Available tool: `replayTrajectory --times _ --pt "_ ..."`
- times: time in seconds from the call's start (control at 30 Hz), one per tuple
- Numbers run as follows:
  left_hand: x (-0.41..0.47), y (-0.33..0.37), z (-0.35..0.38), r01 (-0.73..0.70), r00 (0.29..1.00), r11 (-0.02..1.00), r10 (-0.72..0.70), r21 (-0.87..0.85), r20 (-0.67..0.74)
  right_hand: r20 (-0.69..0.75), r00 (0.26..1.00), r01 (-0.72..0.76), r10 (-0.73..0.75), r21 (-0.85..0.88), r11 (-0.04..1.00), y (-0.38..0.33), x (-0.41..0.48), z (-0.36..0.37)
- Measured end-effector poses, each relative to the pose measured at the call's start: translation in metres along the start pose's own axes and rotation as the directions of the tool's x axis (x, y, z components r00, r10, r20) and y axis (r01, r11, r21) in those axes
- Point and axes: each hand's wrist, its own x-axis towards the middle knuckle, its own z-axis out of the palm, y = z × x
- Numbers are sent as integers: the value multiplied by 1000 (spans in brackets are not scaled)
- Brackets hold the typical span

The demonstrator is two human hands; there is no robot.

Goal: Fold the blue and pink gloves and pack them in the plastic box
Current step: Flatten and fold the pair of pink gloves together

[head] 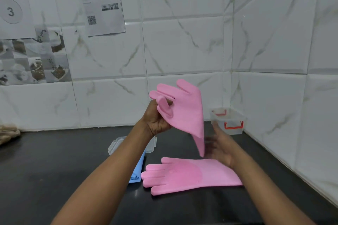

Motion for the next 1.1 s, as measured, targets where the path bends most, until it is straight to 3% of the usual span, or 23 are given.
replayTrajectory --times 0.03,0.1,0.17,0.2,0.27,0.33,0.4,0.5,0.7,0.8,0.9,1.0,1.1 --pt "1 -1 2 -19 1000 1000 19 21 -21 120 990 -79 68 97 992 12 2 -1" --pt "1 -7 1 -8 997 999 4 -45 -76 252 966 -129 49 311 942 25 -1 -3" --pt "-5 -15 -2 -21 991 976 -8 -218 -134 170 984 -29 -58 468 883 23 -3 -9" --pt "-11 -20 -3 -56 987 958 11 -281 -158 83 992 47 -96 462 886 18 -4 -14" --pt "-26 -27 -13 -123 968 966 66 -226 -244 -58 980 201 -193 316 927 6 -4 -23" --pt "-39 -33 -30 -60 932 993 20 -99 -363 -118 957 280 -265 141 950 -5 0 -37" --pt "-52 -42 -48 46 891 996 -77 -80 -447 -122 948 295 -295 -19 955 -11 3 -47" --pt "-66 -61 -67 178 804 982 -179 -58 -566 -106 951 263 -290 -213 941 -6 6 -51" --pt "-77 -78 -83 376 692 927 -288 -11 -662 -140 979 73 -150 -446 892 19 18 -71" --pt "-86 -78 -94 449 619 890 -251 73 -744 -145 988 -17 -59 -478 878 27 18 -85" --pt "-88 -77 -96 544 601 783 -114 301 -791 -111 993 -17 -48 -519 854 28 17 -91" --pt "-83 -79 -88 595 582 657 45 463 -812 -140 985 2 -105 -592 806 30 18 -89" --pt "-79 -75 -85 620 579 580 114 528 -807 -177 963 66 -205 -581 811 29 21 -88"
